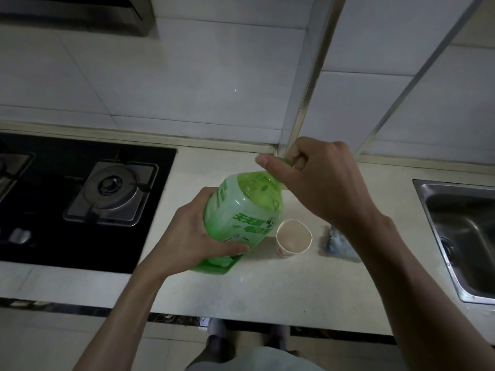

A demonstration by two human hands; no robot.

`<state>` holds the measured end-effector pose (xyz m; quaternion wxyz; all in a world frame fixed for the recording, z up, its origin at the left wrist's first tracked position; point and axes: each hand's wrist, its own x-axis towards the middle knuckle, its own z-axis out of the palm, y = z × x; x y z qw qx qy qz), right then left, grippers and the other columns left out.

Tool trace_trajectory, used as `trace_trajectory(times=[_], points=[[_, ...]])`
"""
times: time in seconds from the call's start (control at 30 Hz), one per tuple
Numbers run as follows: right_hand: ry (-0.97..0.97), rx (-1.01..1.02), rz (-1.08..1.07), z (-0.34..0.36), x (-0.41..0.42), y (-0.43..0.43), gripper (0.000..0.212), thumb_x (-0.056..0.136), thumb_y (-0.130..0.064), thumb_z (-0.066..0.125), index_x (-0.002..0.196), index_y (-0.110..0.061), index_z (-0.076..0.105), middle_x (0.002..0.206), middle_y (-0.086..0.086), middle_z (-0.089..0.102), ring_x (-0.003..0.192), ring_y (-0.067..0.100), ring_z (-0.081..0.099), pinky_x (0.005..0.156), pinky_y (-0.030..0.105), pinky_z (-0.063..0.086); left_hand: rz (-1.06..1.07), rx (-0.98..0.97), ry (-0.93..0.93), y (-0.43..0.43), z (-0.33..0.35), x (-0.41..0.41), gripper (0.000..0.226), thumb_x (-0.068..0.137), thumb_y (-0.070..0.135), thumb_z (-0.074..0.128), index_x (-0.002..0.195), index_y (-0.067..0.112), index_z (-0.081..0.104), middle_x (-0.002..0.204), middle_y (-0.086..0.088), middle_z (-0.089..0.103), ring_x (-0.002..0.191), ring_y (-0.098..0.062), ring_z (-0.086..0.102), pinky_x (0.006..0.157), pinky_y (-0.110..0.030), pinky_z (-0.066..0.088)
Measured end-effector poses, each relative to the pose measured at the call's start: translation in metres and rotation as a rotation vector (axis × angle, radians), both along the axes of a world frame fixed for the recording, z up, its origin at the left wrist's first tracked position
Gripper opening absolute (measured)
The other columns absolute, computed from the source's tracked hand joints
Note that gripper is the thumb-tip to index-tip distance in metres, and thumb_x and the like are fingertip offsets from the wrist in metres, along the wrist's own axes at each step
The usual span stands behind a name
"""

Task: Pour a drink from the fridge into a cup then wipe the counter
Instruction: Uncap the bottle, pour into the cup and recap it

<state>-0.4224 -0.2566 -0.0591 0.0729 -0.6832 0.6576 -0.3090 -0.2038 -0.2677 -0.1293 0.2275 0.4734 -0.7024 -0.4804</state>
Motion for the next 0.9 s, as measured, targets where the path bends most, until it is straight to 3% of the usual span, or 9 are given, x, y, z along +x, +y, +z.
trace_trajectory(times=[0.1,0.23,0.43,0.5,0.57,0.63,0.73,0.8,0.9], points=[[-0.065,0.022,0.058,-0.003,0.001,0.004,0.041,0.088,-0.049,0.06,0.065,-0.017,0.049,0.051,-0.011,0.04,0.045,0.007,0.036,0.048,0.019,0.034,0.003,-0.021,-0.043,0.003,-0.002,0.001,0.086,0.04,0.054,0.087,0.116,0.038,0.05,0.1,0.02,0.064,0.093,0.001,0.062,0.077,-0.026,0.054],[-0.161,0.015,0.185,-0.006,-0.003,0.01,0.031,0.089,-0.039,0.06,0.083,-0.009,0.064,0.063,-0.017,0.043,0.059,-0.001,0.047,0.057,0.008,0.036,-0.041,0.039,-0.01,0.006,-0.004,0.003,0.083,0.041,0.048,0.089,0.114,0.038,0.051,0.1,0.02,0.065,0.093,-0.001,0.064,0.075,-0.025,0.054],[-0.147,0.089,0.363,-0.007,-0.022,0.016,0.019,0.088,-0.023,0.061,0.107,-0.02,0.065,0.098,-0.005,0.06,0.085,0.008,0.057,0.073,0.019,0.048,-0.061,0.042,-0.018,0.008,-0.006,0.004,0.081,0.042,0.046,0.09,0.112,0.038,0.052,0.1,0.018,0.065,0.094,-0.003,0.064,0.076,-0.028,0.055],[-0.155,0.12,0.399,-0.007,-0.026,0.018,0.025,0.088,-0.016,0.062,0.112,-0.022,0.065,0.107,-0.006,0.061,0.094,0.007,0.059,0.079,0.018,0.049,-0.061,0.035,-0.034,0.009,-0.006,0.003,0.083,0.042,0.045,0.092,0.114,0.039,0.051,0.101,0.02,0.065,0.093,-0.001,0.064,0.076,-0.026,0.055],[-0.166,0.151,0.403,-0.005,-0.025,0.02,0.032,0.088,-0.021,0.059,0.12,-0.022,0.062,0.111,-0.007,0.062,0.099,0.005,0.06,0.083,0.019,0.052,-0.055,0.02,-0.045,0.009,-0.007,0.001,0.083,0.044,0.039,0.094,0.115,0.038,0.051,0.101,0.021,0.064,0.093,0.001,0.063,0.075,-0.022,0.054],[-0.184,0.19,0.3,-0.003,-0.022,0.021,0.044,0.085,-0.041,0.057,0.124,-0.021,0.058,0.105,-0.008,0.065,0.092,0.002,0.062,0.08,0.023,0.056,-0.051,0.006,-0.051,0.01,-0.008,-0.001,0.082,0.047,0.035,0.094,0.116,0.038,0.05,0.1,0.024,0.063,0.092,0.004,0.062,0.073,-0.015,0.052],[-0.155,0.254,0.108,0.0,-0.016,0.02,0.052,0.075,-0.062,0.052,0.103,-0.021,0.065,0.071,-0.008,0.064,0.059,0.001,0.057,0.061,0.021,0.053,-0.049,0.001,-0.059,0.011,-0.009,-0.004,0.083,0.047,0.035,0.094,0.117,0.039,0.049,0.1,0.026,0.062,0.092,0.005,0.061,0.069,-0.01,0.049],[-0.141,0.281,0.102,0.0,-0.017,0.019,0.044,0.078,-0.06,0.054,0.088,-0.019,0.067,0.059,-0.002,0.06,0.047,0.007,0.048,0.051,0.021,0.045,-0.046,0.001,-0.069,0.01,-0.011,-0.006,0.084,0.046,0.038,0.094,0.118,0.039,0.049,0.099,0.025,0.063,0.092,0.005,0.061,0.07,-0.012,0.05],[-0.076,0.321,0.15,0.003,-0.023,0.019,0.031,0.086,-0.048,0.06,0.093,-0.019,0.069,0.069,-0.004,0.066,0.059,0.011,0.059,0.057,0.021,0.049,-0.048,-0.008,-0.086,0.009,-0.012,-0.008,0.084,0.046,0.04,0.094,0.117,0.04,0.049,0.098,0.021,0.064,0.092,0.005,0.061,0.072,-0.015,0.05]])
